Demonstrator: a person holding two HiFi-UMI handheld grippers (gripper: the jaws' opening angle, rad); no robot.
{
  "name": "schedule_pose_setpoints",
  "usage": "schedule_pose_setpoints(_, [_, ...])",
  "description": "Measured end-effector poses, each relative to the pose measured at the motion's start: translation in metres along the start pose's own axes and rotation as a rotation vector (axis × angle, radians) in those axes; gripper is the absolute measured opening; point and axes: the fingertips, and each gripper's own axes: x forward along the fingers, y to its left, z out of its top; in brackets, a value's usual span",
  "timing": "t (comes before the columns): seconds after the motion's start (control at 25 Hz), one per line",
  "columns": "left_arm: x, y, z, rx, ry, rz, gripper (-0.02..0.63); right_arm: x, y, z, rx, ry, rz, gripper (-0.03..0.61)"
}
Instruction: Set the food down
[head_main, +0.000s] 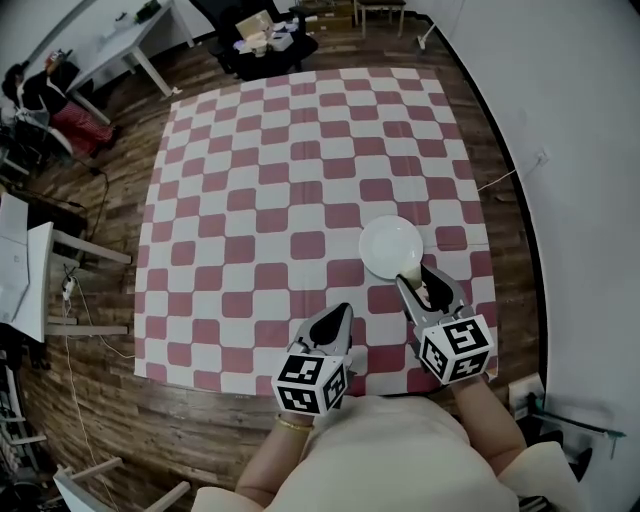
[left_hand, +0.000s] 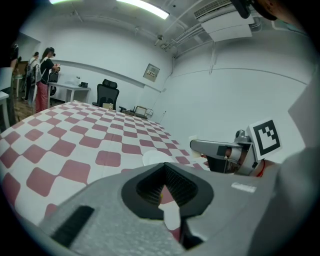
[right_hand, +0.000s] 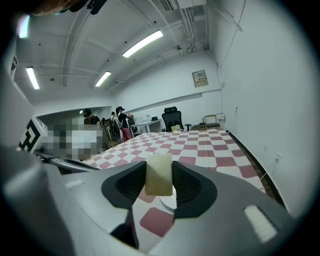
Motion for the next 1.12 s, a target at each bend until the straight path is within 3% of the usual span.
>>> schedule_pose_setpoints(1.12, [0.05, 0.034, -0.01, -0.04, 0.084, -0.013, 0.003, 0.081, -0.032, -0.029, 0.004, 0.134, -0.026, 0.17])
